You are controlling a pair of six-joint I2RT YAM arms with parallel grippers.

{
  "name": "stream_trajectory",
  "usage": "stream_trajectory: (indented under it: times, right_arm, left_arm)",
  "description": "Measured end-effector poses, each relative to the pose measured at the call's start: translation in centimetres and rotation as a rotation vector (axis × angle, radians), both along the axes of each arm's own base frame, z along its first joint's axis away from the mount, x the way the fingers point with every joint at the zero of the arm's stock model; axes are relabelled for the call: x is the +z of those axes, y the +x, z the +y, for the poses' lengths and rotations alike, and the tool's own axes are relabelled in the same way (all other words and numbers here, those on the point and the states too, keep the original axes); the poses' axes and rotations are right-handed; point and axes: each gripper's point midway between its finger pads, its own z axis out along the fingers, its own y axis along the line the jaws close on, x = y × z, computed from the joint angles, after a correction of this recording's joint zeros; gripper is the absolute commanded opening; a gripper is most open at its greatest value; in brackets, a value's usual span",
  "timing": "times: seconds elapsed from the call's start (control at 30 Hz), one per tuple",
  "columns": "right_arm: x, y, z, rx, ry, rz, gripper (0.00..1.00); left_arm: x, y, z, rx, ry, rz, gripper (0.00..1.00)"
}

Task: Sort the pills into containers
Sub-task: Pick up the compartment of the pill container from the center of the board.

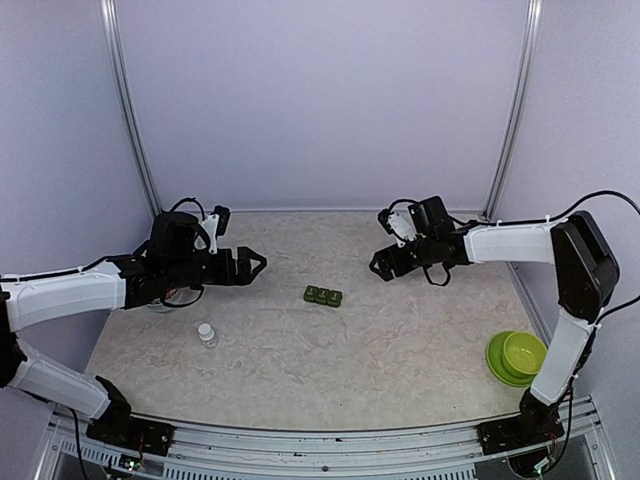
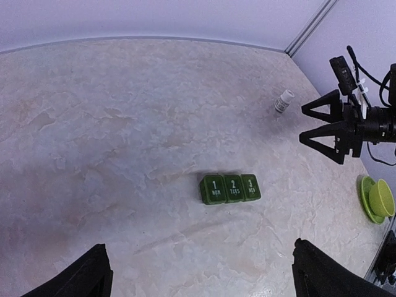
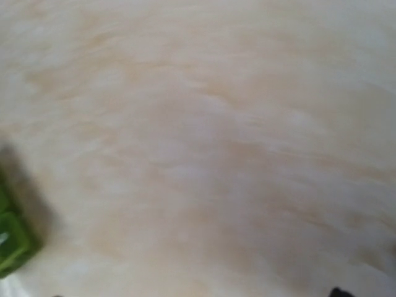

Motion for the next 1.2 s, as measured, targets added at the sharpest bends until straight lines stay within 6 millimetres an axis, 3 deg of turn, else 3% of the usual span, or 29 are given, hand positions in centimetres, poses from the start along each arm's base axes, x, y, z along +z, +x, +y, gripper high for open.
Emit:
stream_trajectory:
  times: [0.3, 0.47, 0.8, 1.0, 1.2]
  right_arm:
    - [-1.5, -2.3, 8.9, 0.301, -0.038, -0.014, 1.0]
    - [-2.4, -3.3, 11.5, 0.398, -0.045, -0.007, 1.0]
    - [-4.6, -4.1, 14.3, 0.52, -0.154, -0.042, 1.0]
    - [-7.3, -4.3, 14.1, 0.561, -0.231, -0.021, 0.97]
    - [-7.6, -4.3, 14.0, 0.59, -0.257, -0.038, 0.93]
  left_arm:
    - [-1.3, 0.0, -0.8, -0.015, 0.009, 0.025, 0.99]
    - [-1.5, -0.1, -1.0, -0.019, 0.005, 0.032, 0.99]
    - [-1.7, -0.3, -1.1, -0.028, 0.002, 0.041, 0.99]
    - [-1.7, -0.3, -1.1, -0.028, 0.001, 0.041, 0.99]
    - [-3.0, -0.9, -0.9, -0.032, 0.007, 0.066, 0.99]
